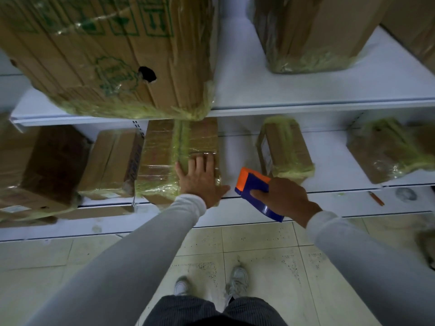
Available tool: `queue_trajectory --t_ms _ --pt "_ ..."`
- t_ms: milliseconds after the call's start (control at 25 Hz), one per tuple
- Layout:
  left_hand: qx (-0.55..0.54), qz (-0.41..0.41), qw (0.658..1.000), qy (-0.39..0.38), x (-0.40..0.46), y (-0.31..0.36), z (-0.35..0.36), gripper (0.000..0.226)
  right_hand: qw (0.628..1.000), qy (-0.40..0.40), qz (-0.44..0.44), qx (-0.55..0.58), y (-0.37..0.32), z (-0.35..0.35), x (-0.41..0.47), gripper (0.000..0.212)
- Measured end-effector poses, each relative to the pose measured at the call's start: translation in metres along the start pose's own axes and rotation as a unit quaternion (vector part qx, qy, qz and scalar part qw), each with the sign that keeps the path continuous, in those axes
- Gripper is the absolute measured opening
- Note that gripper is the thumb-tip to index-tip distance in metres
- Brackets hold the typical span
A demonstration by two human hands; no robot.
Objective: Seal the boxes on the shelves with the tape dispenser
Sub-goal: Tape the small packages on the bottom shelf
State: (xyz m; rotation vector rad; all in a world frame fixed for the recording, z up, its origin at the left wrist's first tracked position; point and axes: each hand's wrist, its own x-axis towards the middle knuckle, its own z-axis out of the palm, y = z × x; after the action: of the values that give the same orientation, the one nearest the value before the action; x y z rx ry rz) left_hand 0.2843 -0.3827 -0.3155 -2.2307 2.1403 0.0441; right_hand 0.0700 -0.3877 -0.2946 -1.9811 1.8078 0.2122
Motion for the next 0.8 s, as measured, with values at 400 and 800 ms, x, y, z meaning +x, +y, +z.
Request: queue_trajectory --t_ms 400,800 --pt "-0.023 0.03 0.999 -0.007 0.004 -0.003 0.011 0.094 0.984 0.037 0.018 0.173 -0.007 0.024 0.023 0.046" --pt "-0.159 0.048 0.986 0.006 -0.036 -0.07 -0.026 0.074 0.968 0.121 -0.106 0.191 -0.034 0.068 0.132 0.051"
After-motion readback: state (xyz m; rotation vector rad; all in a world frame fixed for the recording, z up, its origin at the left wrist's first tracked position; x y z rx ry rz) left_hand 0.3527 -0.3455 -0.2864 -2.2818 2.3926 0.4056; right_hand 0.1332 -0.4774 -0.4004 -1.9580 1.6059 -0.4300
